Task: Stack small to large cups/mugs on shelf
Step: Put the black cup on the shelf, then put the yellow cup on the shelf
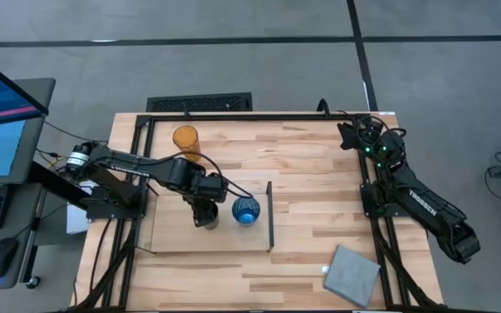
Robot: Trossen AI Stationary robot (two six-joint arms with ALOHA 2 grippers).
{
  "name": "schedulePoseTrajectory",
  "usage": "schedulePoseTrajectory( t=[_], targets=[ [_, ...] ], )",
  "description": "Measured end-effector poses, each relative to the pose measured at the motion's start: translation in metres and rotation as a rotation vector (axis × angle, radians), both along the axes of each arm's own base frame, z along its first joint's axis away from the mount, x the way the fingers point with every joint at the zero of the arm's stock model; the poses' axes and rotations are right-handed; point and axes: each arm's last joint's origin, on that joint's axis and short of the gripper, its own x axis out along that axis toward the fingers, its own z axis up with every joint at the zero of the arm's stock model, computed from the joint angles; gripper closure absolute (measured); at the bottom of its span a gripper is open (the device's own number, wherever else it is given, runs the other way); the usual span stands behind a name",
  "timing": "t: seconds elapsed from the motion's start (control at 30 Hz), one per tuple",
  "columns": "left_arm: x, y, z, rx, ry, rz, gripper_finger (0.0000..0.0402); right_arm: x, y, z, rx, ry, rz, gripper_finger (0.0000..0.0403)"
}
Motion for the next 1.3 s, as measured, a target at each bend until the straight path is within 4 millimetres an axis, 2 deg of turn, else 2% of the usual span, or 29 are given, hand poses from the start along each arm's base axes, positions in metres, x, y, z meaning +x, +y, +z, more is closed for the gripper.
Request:
schedulePoseTrajectory(
  t=[0.4, 0.7, 0.9, 1.07, 1.3],
  targets=[
    [-0.001, 0.001, 0.0, 0.024, 0.007, -0.009, 0.0398, 0.0, 0.0, 0.0, 0.0, 0.0, 0.0, 0.0173],
    [-0.001, 0.001, 0.001, 0.022, 0.005, 0.018, 0.0317, 0.0, 0.0, 0.0, 0.0, 0.001, 0.0, 0.0173],
    [-0.002, -0.001, 0.002, -0.042, 0.01, 0.004, 0.0299, 0.0, 0.0, 0.0, -0.002, 0.002, 0.0, 0.0173],
    [-0.006, -0.001, 0.019, -0.07, -0.05, -0.004, 0.03, 0.0, 0.0, 0.0, -0.002, 0.002, -0.001, 0.0173],
    [-0.022, 0.006, 0.058, 0.048, -0.184, 0.022, 0.03, 0.0, 0.0, 0.0, -0.002, 0.002, -0.001, 0.0173]
  ],
)
